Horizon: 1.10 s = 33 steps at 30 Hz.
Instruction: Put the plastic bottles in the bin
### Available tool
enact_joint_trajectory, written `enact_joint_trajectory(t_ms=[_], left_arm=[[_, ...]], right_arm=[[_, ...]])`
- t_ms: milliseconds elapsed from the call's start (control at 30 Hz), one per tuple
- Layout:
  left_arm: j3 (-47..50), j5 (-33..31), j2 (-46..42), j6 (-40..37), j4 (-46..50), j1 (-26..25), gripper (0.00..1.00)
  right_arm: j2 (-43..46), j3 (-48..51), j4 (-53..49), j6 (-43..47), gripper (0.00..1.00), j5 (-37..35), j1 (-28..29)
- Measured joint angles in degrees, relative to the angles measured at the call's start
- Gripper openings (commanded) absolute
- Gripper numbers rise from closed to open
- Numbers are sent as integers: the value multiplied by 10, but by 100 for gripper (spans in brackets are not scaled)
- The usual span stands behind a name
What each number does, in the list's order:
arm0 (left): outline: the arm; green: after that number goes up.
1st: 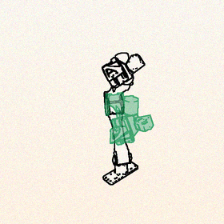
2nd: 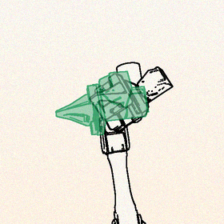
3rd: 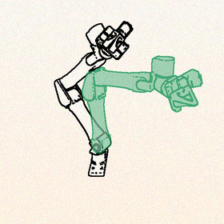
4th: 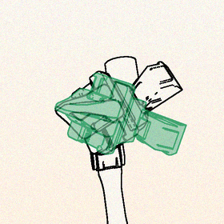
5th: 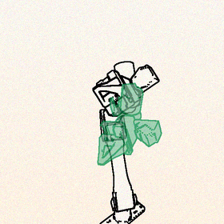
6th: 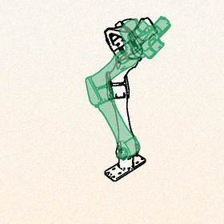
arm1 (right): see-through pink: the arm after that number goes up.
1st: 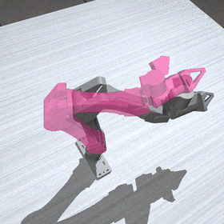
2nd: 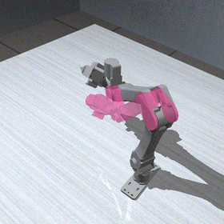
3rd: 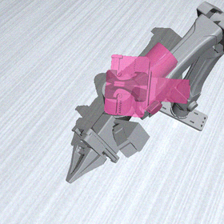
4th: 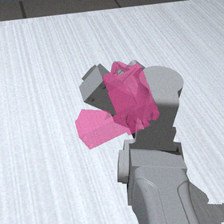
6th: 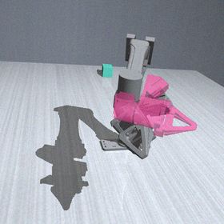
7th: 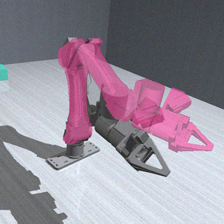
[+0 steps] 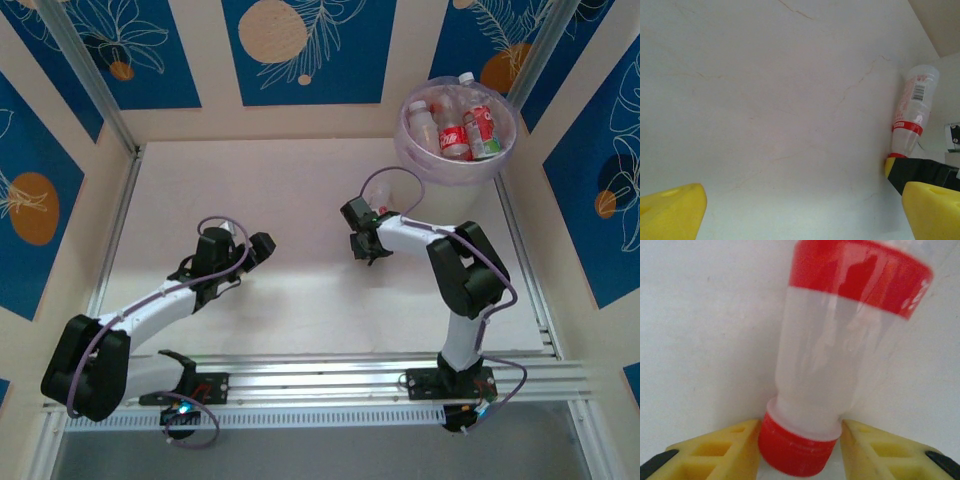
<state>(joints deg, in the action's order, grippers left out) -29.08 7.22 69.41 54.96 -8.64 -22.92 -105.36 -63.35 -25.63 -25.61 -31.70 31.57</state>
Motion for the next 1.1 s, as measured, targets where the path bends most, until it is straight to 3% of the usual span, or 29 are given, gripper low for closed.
enact_joint_trajectory(t_ms=[167, 300, 533, 733, 967, 1100], left_arm=[[0, 0, -2, 0, 0, 0, 100], [0, 0, -5, 0, 1, 0, 100], [0, 0, -6, 0, 1, 0, 100], [8, 0, -16, 0, 2, 0, 100], [8, 0, -16, 0, 2, 1, 100], [8, 0, -16, 0, 2, 1, 100]], right_arm=[[13, 17, 6, -6, 42, 2, 5], [22, 23, 1, -20, 60, 3, 7], [26, 19, 4, -33, 65, 7, -8], [-15, -10, 30, -52, 53, 16, -38], [-15, -9, 44, -52, 33, 11, -16], [8, 19, 50, -50, 32, 9, 9]])
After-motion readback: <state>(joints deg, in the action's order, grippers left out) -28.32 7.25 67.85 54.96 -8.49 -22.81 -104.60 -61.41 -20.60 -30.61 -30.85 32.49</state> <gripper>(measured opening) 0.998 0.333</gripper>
